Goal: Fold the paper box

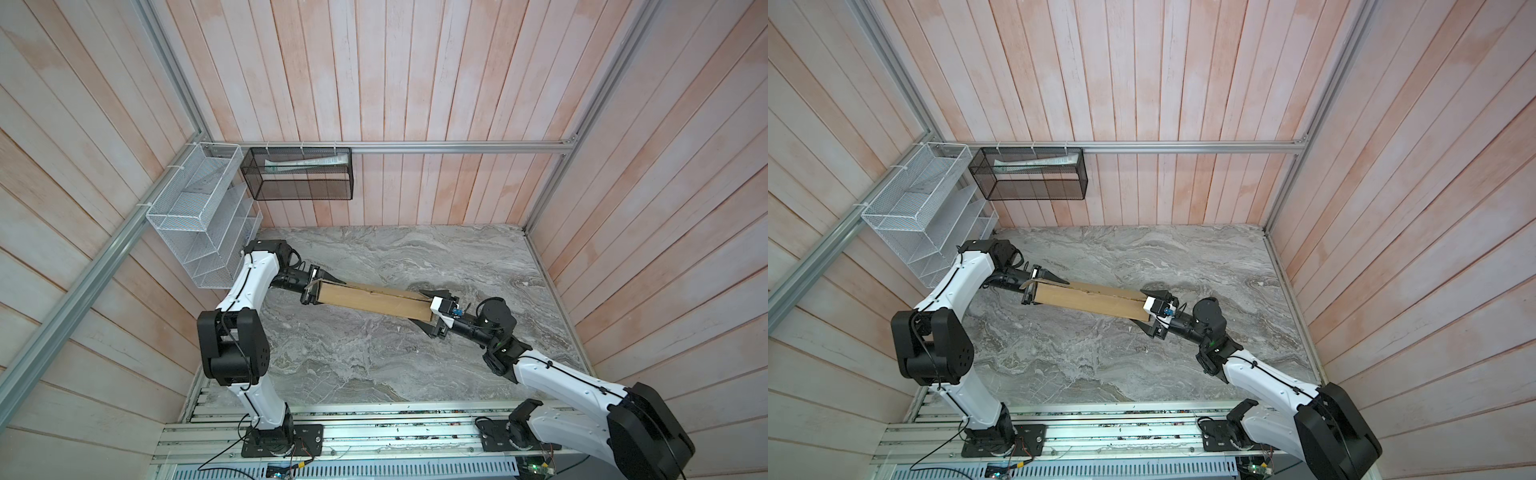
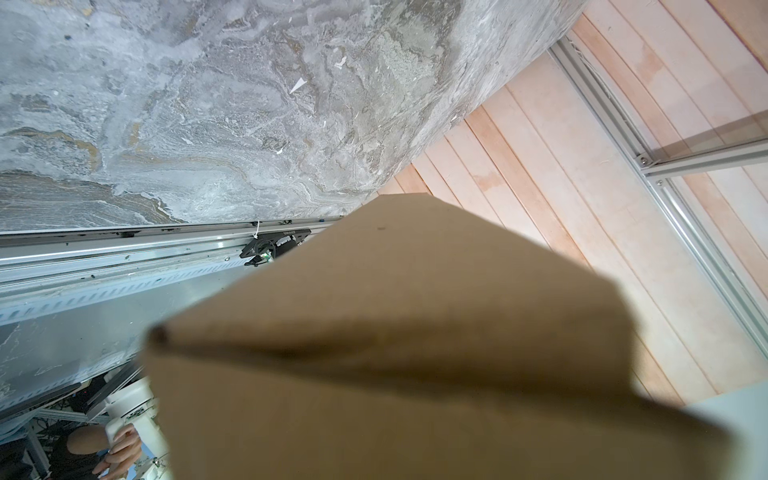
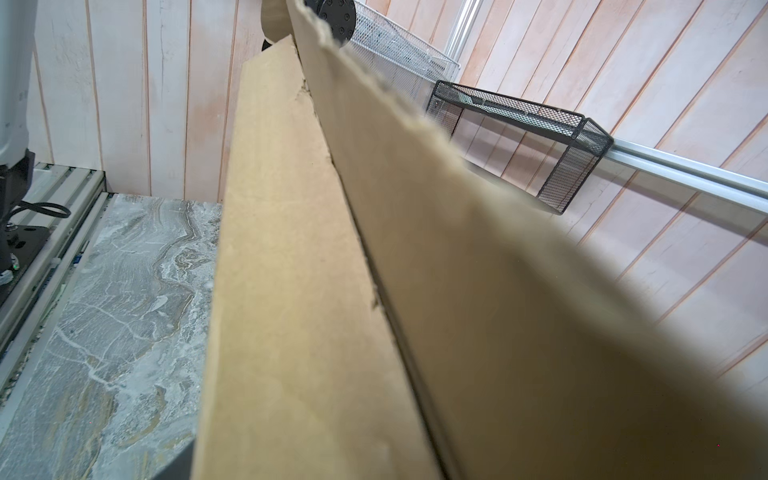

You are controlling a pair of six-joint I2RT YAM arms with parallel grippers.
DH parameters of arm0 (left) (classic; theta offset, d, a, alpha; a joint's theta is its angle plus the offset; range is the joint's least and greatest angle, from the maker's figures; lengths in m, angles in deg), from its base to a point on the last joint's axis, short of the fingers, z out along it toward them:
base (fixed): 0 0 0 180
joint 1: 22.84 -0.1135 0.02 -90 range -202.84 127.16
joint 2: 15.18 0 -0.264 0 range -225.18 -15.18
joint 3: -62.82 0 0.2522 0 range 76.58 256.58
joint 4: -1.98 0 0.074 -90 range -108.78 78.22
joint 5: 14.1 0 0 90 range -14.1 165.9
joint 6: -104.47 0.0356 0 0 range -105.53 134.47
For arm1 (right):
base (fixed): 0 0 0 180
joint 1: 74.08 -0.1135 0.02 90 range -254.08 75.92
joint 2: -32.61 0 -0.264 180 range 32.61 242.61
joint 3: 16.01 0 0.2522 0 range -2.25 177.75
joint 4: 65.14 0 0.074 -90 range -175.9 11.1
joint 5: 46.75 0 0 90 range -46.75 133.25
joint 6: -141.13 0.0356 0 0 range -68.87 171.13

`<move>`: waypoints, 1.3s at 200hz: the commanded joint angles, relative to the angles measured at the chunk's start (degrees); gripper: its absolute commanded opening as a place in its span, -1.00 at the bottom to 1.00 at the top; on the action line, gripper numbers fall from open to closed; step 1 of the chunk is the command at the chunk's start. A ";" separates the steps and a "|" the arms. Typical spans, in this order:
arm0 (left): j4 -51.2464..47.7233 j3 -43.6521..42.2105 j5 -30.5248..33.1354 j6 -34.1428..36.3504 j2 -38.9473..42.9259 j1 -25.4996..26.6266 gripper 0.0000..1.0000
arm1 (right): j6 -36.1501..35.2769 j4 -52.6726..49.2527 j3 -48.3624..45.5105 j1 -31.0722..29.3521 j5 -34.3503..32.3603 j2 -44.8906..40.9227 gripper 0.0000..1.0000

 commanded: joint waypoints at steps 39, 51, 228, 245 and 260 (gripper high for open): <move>-1.79 1.26 2.36 2.76 -0.09 0.35 -0.49 | -0.58 5.10 3.00 -1.14 -1.54 1.54 0.42; -1.93 1.26 2.35 2.87 -0.05 0.35 -0.49 | -0.77 5.38 3.22 -1.39 -1.66 1.83 0.43; -2.87 1.42 1.95 4.43 -0.50 0.44 -0.46 | -3.04 4.60 6.51 -2.07 0.49 4.48 0.28; -3.17 1.52 1.44 5.27 -0.69 0.44 -0.43 | -3.14 4.33 6.63 -2.06 0.46 4.48 0.21; -3.41 1.72 1.22 6.17 -0.91 0.44 -0.43 | -2.98 4.20 6.72 -2.05 0.48 4.48 0.18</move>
